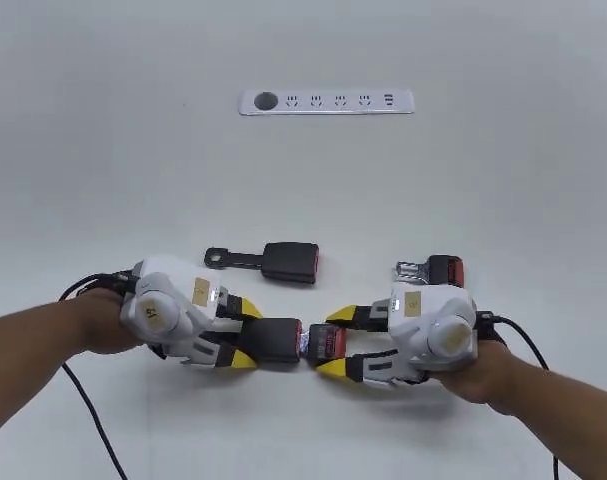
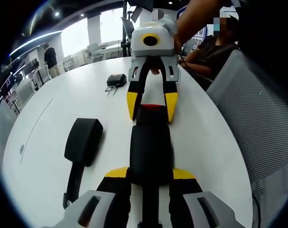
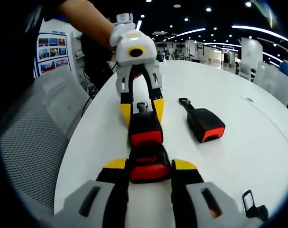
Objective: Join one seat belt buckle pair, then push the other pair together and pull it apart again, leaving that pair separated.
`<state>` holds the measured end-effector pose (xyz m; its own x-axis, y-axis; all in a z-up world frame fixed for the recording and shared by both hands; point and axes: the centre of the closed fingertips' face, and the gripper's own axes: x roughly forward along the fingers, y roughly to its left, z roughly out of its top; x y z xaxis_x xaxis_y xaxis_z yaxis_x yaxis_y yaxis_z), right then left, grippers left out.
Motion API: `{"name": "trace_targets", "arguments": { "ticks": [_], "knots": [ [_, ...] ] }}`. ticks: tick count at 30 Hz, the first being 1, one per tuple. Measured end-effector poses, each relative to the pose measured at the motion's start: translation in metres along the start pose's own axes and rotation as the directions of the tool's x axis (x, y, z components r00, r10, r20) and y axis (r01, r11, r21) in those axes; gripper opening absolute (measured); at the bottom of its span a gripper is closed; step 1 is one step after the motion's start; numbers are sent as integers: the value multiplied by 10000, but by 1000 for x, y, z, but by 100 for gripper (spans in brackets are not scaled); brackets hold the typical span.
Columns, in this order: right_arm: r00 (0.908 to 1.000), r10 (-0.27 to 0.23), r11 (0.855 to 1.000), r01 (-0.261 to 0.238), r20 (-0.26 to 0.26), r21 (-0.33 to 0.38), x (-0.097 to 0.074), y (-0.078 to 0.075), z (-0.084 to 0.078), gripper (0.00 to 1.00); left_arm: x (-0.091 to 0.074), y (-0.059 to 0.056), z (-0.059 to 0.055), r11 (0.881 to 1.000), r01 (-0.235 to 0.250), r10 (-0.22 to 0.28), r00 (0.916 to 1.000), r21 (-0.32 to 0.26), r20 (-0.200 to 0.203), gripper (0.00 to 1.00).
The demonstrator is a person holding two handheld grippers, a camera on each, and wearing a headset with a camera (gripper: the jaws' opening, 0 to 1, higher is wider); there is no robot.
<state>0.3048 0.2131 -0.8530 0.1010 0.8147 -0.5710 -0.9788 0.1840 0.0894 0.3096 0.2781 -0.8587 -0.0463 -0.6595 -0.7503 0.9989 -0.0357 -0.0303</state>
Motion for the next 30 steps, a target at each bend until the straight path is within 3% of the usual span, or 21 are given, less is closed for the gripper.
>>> {"name": "trace_targets", "arguments": {
  "ticks": [20, 30],
  "knots": [
    [10000, -78, 10000, 78, -33, 14, 0, 0, 0, 34, 0, 1, -1, 9999, 12, -12, 10000, -110, -6, 31],
    [9995, -207, 9997, 203, -231, -158, 2, 2, 1, 36, 0, -1, 0, 10000, 93, -94, 9991, -25, -410, 32]
  ]
}}
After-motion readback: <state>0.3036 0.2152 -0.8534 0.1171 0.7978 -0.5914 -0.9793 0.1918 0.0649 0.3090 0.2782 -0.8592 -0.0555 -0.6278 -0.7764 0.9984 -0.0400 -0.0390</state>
